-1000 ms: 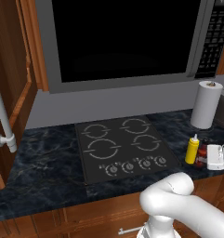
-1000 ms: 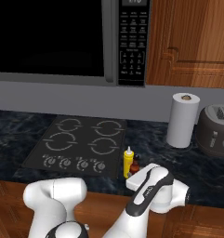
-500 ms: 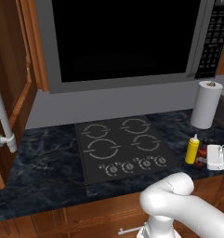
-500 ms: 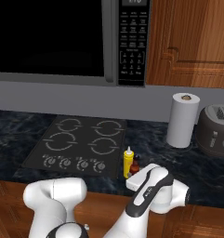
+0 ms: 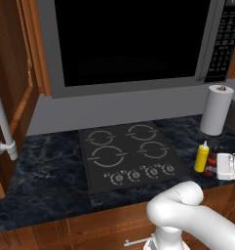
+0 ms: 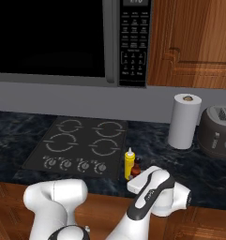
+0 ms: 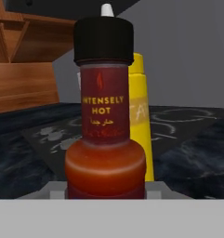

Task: Take 2 condiments from the cabinet and move them on the counter near the stove.Make sure the condiments are lined up with each other, next to each other.

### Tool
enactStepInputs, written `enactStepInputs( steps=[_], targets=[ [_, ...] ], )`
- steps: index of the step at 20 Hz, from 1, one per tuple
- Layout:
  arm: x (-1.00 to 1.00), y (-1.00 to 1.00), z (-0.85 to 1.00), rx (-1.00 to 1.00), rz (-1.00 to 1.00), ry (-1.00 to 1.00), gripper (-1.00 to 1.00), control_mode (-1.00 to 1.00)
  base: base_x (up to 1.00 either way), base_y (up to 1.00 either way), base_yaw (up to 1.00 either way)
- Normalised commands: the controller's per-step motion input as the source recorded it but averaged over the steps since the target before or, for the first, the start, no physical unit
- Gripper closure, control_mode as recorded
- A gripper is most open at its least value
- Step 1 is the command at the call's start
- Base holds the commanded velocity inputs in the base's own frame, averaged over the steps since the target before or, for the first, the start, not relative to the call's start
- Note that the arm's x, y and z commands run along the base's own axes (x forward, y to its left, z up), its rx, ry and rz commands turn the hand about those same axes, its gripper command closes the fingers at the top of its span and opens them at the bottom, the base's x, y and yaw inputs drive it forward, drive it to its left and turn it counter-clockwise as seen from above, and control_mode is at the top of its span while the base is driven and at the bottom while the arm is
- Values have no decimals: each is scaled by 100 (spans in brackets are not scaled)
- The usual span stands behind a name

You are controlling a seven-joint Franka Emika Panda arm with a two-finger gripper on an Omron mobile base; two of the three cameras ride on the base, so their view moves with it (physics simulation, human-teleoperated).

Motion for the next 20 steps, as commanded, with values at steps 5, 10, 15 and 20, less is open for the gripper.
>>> enactStepInputs(
  steps=[5,10,15,20],
  targets=[
    [0,0,-9,0,0,0,100,-100,0,0,0],
    [0,0,-9,0,0,0,100,-100,0,0,0],
    [0,0,-10,0,0,0,-100,-100,0,0,0],
    [0,0,-9,0,0,0,-100,-100,0,0,0]
  ],
)
